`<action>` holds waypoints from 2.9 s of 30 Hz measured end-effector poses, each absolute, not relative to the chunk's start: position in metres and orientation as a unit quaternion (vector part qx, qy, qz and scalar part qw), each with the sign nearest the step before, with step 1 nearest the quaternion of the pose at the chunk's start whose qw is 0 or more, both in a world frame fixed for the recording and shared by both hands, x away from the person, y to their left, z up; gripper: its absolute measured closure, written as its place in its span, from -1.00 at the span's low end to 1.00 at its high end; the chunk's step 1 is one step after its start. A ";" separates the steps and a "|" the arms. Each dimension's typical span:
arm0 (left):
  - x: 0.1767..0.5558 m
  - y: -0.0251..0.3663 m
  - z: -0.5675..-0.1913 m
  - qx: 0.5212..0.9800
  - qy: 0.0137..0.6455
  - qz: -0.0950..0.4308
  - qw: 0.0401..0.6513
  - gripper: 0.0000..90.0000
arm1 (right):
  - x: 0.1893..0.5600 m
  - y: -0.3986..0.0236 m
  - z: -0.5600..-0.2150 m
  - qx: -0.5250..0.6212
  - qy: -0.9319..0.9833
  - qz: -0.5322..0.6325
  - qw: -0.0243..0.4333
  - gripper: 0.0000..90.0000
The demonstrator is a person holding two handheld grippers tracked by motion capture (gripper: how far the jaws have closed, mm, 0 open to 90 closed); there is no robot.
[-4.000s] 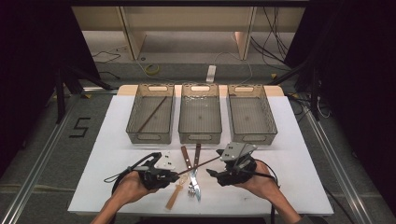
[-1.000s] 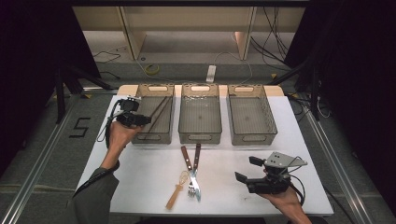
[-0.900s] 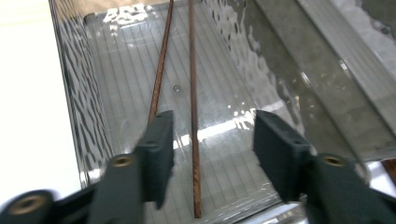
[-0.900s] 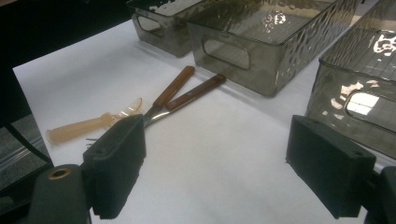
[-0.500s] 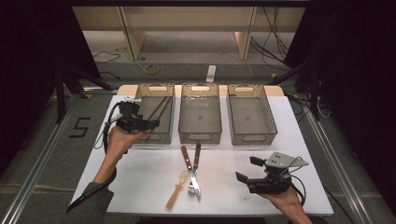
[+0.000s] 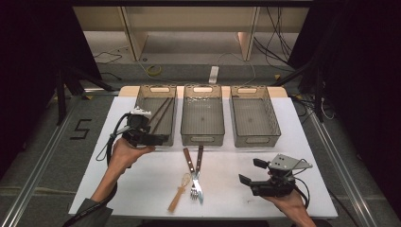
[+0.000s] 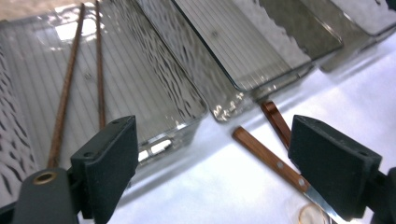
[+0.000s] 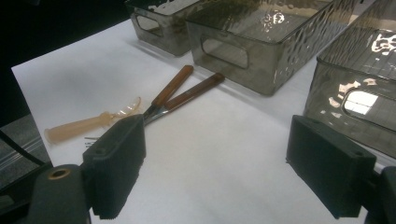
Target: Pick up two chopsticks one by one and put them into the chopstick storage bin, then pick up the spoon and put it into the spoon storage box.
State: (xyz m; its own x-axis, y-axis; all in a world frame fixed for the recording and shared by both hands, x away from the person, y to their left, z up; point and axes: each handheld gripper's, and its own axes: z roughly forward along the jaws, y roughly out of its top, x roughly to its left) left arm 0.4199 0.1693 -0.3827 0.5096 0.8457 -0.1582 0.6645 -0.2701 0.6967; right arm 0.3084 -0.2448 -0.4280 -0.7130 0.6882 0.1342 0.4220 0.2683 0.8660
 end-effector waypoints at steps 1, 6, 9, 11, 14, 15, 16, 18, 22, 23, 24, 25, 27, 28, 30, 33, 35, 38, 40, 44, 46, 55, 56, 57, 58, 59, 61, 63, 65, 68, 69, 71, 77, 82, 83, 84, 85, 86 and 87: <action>0.418 0.168 -0.384 0.789 0.478 0.122 0.367 -0.65 | 0.309 -0.245 -0.428 0.355 0.784 0.491 0.136 -0.55; 0.409 0.165 -0.386 0.796 0.470 0.122 0.362 -0.65 | 0.309 -0.246 -0.429 0.356 0.783 0.491 0.137 -0.55; 0.403 0.163 -0.386 0.798 0.468 0.116 0.362 -0.66 | 0.309 -0.247 -0.429 0.357 0.783 0.491 0.137 -0.55; 0.399 0.162 -0.387 0.799 0.466 0.111 0.364 -0.66 | 0.310 -0.247 -0.430 0.359 0.782 0.491 0.137 -0.55; 0.393 0.161 -0.388 0.800 0.465 0.106 0.364 -0.66 | 0.310 -0.249 -0.431 0.361 0.780 0.492 0.137 -0.55; 0.391 0.160 -0.389 0.802 0.463 0.105 0.363 -0.66 | 0.310 -0.250 -0.431 0.361 0.780 0.492 0.137 -0.55; 0.390 0.159 -0.390 0.803 0.463 0.103 0.361 -0.66 | 0.310 -0.250 -0.431 0.362 0.780 0.492 0.136 -0.55; 0.387 0.156 -0.392 0.805 0.461 0.100 0.359 -0.66 | 0.310 -0.249 -0.431 0.361 0.780 0.492 0.137 -0.55; 0.382 0.149 -0.396 0.812 0.455 0.095 0.352 -0.66 | 0.310 -0.249 -0.431 0.358 0.781 0.493 0.137 -0.55; 0.380 0.148 -0.396 0.814 0.453 0.094 0.351 -0.66 | 0.310 -0.249 -0.431 0.358 0.781 0.493 0.137 -0.55; 0.379 0.147 -0.397 0.818 0.449 0.093 0.348 -0.66 | 0.310 -0.249 -0.431 0.359 0.781 0.492 0.137 -0.55; 0.378 0.145 -0.398 0.819 0.449 0.091 0.347 -0.67 | 0.310 -0.249 -0.431 0.359 0.782 0.492 0.136 -0.55; 0.376 0.143 -0.400 0.822 0.448 0.088 0.341 -0.68 | 0.311 -0.249 -0.431 0.359 0.781 0.492 0.137 -0.55; 0.375 0.142 -0.401 0.824 0.445 0.088 0.339 -0.68 | 0.311 -0.249 -0.431 0.359 0.781 0.492 0.137 -0.55; 0.373 0.140 -0.403 0.827 0.444 0.084 0.335 -0.69 | 0.311 -0.249 -0.431 0.360 0.781 0.492 0.137 -0.55; 0.369 0.137 -0.406 0.832 0.440 0.082 0.329 -0.70 | 0.311 -0.249 -0.431 0.360 0.781 0.492 0.136 -0.55; 0.367 0.135 -0.408 0.835 0.437 0.082 0.324 -0.70 | 0.311 -0.249 -0.431 0.360 0.781 0.492 0.137 -0.55; 0.364 0.131 -0.411 0.840 0.434 0.076 0.318 -0.70 | 0.310 -0.249 -0.431 0.360 0.782 0.490 0.137 -0.55; 0.361 0.129 -0.414 0.842 0.433 0.076 0.312 -0.70 | 0.310 -0.249 -0.431 0.361 0.781 0.491 0.139 -0.55; 0.358 0.126 -0.418 0.849 0.426 0.074 0.303 -0.70 | 0.310 -0.250 -0.431 0.363 0.780 0.490 0.139 -0.55; 0.356 0.125 -0.420 0.852 0.424 0.073 0.298 -0.70 | 0.310 -0.251 -0.431 0.364 0.780 0.490 0.139 -0.55; 0.349 0.120 -0.427 0.861 0.422 0.065 0.274 -0.69 | 0.309 -0.251 -0.430 0.363 0.779 0.490 0.141 -0.55; 0.348 0.119 -0.428 0.861 0.423 0.065 0.274 -0.69 | 0.309 -0.251 -0.430 0.363 0.780 0.490 0.140 -0.55; 0.347 0.119 -0.429 0.863 0.422 0.063 0.271 -0.69 | 0.309 -0.251 -0.431 0.363 0.780 0.490 0.140 -0.55; 0.347 0.119 -0.429 0.864 0.421 0.062 0.269 -0.68 | 0.310 -0.250 -0.431 0.364 0.780 0.489 0.140 -0.55; 0.346 0.118 -0.430 0.865 0.420 0.061 0.267 -0.68 | 0.310 -0.251 -0.431 0.364 0.780 0.489 0.140 -0.55; 0.344 0.117 -0.431 0.868 0.419 0.062 0.260 -0.66 | 0.309 -0.251 -0.431 0.364 0.780 0.489 0.140 -0.55; 0.343 0.116 -0.433 0.872 0.416 0.062 0.251 -0.65 | 0.310 -0.251 -0.431 0.364 0.780 0.489 0.140 -0.55; 0.342 0.115 -0.435 0.874 0.416 0.058 0.246 -0.64 | 0.310 -0.251 -0.431 0.364 0.781 0.489 0.140 -0.55; 0.340 0.114 -0.437 0.876 0.417 0.051 0.237 -0.58 | 0.309 -0.251 -0.431 0.364 0.781 0.488 0.140 -0.55; 0.339 0.115 -0.438 0.876 0.418 0.048 0.236 -0.55 | 0.310 -0.251 -0.431 0.364 0.781 0.488 0.140 -0.55; 0.337 0.116 -0.439 0.878 0.416 0.044 0.234 -0.51 | 0.310 -0.250 -0.431 0.362 0.782 0.488 0.141 -0.55; 0.330 0.111 -0.441 0.885 0.406 0.031 0.226 -0.38 | 0.309 -0.248 -0.431 0.360 0.785 0.484 0.143 -0.55; 0.324 0.104 -0.446 0.895 0.391 0.022 0.212 -0.24 | 0.309 -0.248 -0.431 0.361 0.786 0.481 0.144 -0.55; 0.324 0.103 -0.448 0.895 0.391 0.017 0.212 -0.21 | 0.309 -0.247 -0.431 0.361 0.786 0.481 0.144 -0.55; 0.323 0.101 -0.449 0.895 0.392 0.016 0.211 -0.18 | 0.309 -0.247 -0.431 0.360 0.786 0.480 0.144 -0.55; 0.322 0.100 -0.450 0.897 0.389 0.015 0.207 -0.14 | 0.309 -0.247 -0.431 0.360 0.787 0.480 0.145 -0.55; 0.321 0.099 -0.451 0.899 0.387 0.012 0.205 -0.11 | 0.309 -0.247 -0.431 0.360 0.787 0.480 0.145 -0.55; 0.320 0.098 -0.452 0.899 0.386 0.009 0.206 -0.08 | 0.309 -0.247 -0.431 0.360 0.787 0.480 0.145 -0.55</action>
